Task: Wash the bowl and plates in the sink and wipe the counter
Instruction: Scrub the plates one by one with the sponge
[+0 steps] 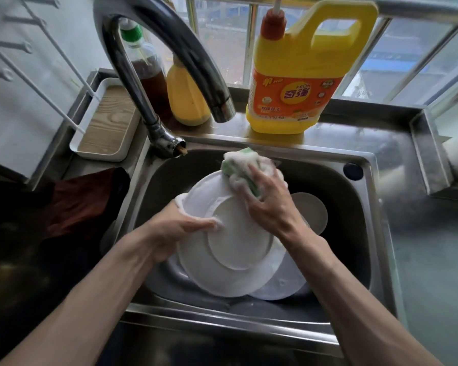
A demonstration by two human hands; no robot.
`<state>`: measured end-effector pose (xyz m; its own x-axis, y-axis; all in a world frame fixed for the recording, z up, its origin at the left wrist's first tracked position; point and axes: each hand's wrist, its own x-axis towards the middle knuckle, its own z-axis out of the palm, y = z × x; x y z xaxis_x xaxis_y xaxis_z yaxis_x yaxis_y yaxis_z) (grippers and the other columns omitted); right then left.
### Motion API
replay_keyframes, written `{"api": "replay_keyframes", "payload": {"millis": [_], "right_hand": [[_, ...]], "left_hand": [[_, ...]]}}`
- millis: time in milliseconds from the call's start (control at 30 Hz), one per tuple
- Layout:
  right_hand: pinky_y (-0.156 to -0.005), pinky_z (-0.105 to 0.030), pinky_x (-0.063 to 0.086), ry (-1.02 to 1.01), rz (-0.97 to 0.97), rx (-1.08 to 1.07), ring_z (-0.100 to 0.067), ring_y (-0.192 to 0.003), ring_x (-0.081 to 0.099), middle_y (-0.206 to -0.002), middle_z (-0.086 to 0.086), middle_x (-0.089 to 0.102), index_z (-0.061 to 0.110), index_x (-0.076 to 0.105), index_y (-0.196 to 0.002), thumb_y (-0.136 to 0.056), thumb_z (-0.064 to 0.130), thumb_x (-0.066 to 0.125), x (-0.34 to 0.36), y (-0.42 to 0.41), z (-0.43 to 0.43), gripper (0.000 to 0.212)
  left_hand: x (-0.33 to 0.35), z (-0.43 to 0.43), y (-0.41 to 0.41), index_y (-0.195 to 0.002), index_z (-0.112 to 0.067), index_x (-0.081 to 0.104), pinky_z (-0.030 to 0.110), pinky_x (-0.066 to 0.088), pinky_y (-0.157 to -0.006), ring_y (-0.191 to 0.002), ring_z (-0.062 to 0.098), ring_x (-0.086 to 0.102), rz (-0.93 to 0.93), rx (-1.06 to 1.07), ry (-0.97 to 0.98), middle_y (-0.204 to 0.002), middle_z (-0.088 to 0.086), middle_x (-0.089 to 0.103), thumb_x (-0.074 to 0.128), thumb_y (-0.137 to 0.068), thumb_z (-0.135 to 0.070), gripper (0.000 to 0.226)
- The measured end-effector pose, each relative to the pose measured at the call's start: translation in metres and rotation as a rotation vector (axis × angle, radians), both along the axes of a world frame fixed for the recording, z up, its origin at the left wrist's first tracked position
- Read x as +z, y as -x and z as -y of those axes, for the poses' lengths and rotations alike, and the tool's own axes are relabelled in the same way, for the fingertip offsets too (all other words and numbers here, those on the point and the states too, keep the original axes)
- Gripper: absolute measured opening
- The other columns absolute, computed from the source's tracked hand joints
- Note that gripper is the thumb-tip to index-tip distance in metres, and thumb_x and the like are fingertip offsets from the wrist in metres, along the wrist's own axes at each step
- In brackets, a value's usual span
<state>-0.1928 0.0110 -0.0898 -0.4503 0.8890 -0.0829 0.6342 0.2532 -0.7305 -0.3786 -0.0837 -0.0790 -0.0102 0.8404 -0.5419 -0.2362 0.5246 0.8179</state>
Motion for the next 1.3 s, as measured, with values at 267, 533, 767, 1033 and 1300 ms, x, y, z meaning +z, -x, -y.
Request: {"api": "replay_keyframes", "payload": {"millis": [267,533,767,1033,1300], "right_hand": [[-0.118,-0.053,0.028,-0.063,0.129,0.088,-0.033,-0.147,0.033,-0.163,-0.006,0.034,0.046,0.047,-0.142,-0.106,0.057,0.040,0.010,0.029,0.018,0.039],[-0.095,-0.040,0.042,0.237,-0.149,-0.323,-0.019,-0.111,0.058,-0.115,0.008,0.065,0.040,0.058,-0.118,-0.106,0.039,0.038,-0.005,-0.011,0.001,0.023],[-0.098,-0.048,0.047,-0.011,-0.079,-0.106,-0.023,-0.114,0.055,-0.124,-0.001,0.059,0.038,0.058,-0.123,-0.101,0.054,0.045,0.010,0.006,0.001,0.030],[-0.111,-0.049,0.032,-0.030,0.095,0.135,-0.033,-0.146,0.034,-0.166,-0.003,0.026,0.046,0.045,-0.146,-0.105,0.058,0.044,0.032,0.027,0.012,0.043],[-0.106,-0.057,0.037,-0.007,-0.098,-0.266,-0.018,-0.128,0.042,-0.127,0.006,0.049,0.027,0.048,-0.116,-0.104,0.037,0.036,-0.006,0.007,0.005,0.020]], "left_hand": [[-0.002,0.017,-0.030,-0.113,-0.016,0.068,0.030,0.060,-0.073,-0.093,0.022,0.076,-0.037,0.220,-0.046,-0.103,0.009,0.078,0.101,-0.046,-0.028,0.075],[0.004,0.033,-0.029,-0.107,-0.027,0.056,0.022,0.058,-0.060,-0.079,0.007,0.074,-0.116,0.343,-0.002,-0.094,-0.006,0.073,0.088,-0.049,-0.016,0.067],[0.009,0.011,-0.026,-0.116,-0.007,0.069,0.028,0.059,-0.072,-0.092,0.023,0.075,-0.105,0.080,-0.104,-0.102,0.011,0.078,0.087,-0.061,-0.007,0.058],[0.004,0.005,-0.033,-0.122,-0.006,0.070,0.029,0.059,-0.079,-0.098,0.023,0.075,-0.024,0.188,-0.178,-0.111,0.015,0.077,0.084,-0.070,-0.002,0.054],[-0.005,0.021,-0.021,-0.114,-0.002,0.072,0.035,0.060,-0.069,-0.089,0.032,0.076,-0.096,0.270,-0.121,-0.102,0.018,0.077,0.090,-0.062,-0.013,0.056]]}}
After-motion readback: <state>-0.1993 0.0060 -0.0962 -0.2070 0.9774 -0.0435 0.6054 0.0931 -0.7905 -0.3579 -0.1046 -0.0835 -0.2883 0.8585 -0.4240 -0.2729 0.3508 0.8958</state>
